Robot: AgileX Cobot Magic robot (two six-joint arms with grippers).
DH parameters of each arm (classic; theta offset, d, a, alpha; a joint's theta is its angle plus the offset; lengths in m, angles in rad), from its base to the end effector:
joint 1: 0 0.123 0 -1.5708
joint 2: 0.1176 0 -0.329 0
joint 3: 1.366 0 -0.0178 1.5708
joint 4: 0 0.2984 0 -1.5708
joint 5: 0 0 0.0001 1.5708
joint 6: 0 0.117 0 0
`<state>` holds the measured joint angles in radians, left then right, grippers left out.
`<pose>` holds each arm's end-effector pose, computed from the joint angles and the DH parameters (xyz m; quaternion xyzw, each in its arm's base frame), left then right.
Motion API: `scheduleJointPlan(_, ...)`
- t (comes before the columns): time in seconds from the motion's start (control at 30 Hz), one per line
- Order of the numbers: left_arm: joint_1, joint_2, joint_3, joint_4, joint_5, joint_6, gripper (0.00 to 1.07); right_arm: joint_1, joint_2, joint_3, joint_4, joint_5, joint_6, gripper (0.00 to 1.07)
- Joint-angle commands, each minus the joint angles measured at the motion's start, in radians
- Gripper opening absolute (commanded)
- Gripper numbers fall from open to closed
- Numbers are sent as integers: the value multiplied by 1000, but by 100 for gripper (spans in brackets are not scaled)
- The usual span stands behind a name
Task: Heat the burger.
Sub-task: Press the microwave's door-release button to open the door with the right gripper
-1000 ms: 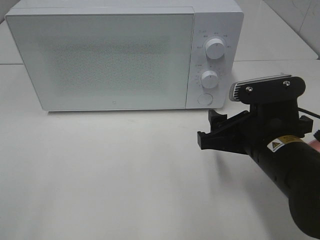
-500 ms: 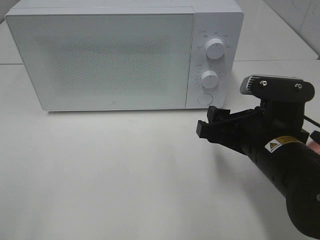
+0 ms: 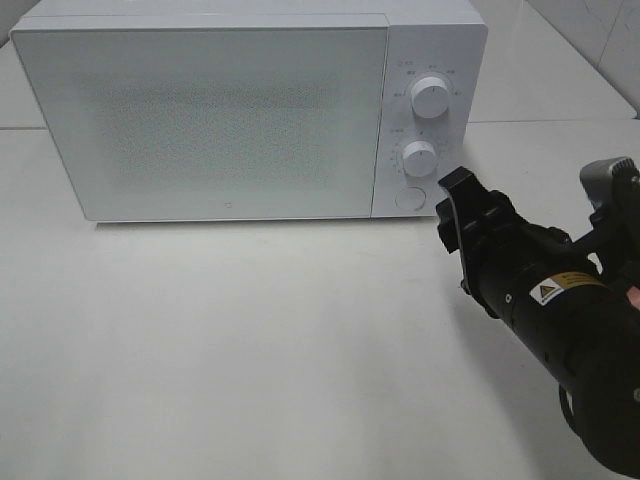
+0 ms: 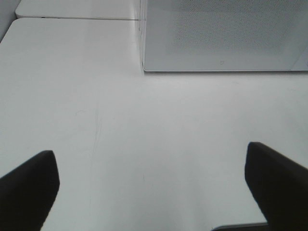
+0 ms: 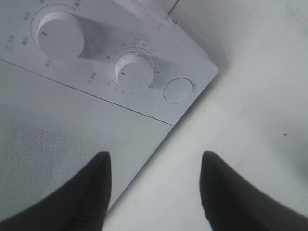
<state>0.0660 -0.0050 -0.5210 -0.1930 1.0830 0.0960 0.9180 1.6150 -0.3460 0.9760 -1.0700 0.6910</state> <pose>0.0113 -0.0191 0.2948 0.0188 0.8481 -0.0537 0.5267 0.2237 0.1527 0.1481 0.3645 0.7043 0.3156 0.5211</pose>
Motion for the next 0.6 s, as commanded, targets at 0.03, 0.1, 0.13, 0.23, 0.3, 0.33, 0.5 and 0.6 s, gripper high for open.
scheduleJointPlan(0.03,-5,-15,2,1,-12,2,99,6,3,-9,1,-12,134,45)
scheduleJointPlan(0.1,-5,-15,2,1,-12,2,99,6,3,-9,1,-12,264,34)
scheduleJointPlan(0.13,-5,-15,2,1,-12,2,99,6,3,-9,1,-12,264,34)
scheduleJointPlan(0.23,-5,-15,2,1,-12,2,99,6,3,-9,-2,1,356,20)
scheduleJointPlan(0.3,-5,-15,2,1,-12,2,99,6,3,-9,-2,12,373,18)
scheduleJointPlan(0.33,-5,-15,2,1,-12,2,99,6,3,-9,-2,37,400,14)
scheduleJointPlan(0.5,-5,-15,2,1,-12,2,99,4,3,-9,-1,48,437,3)
scheduleJointPlan(0.6,-5,-15,2,1,-12,2,99,3,3,-9,1,48,439,0)
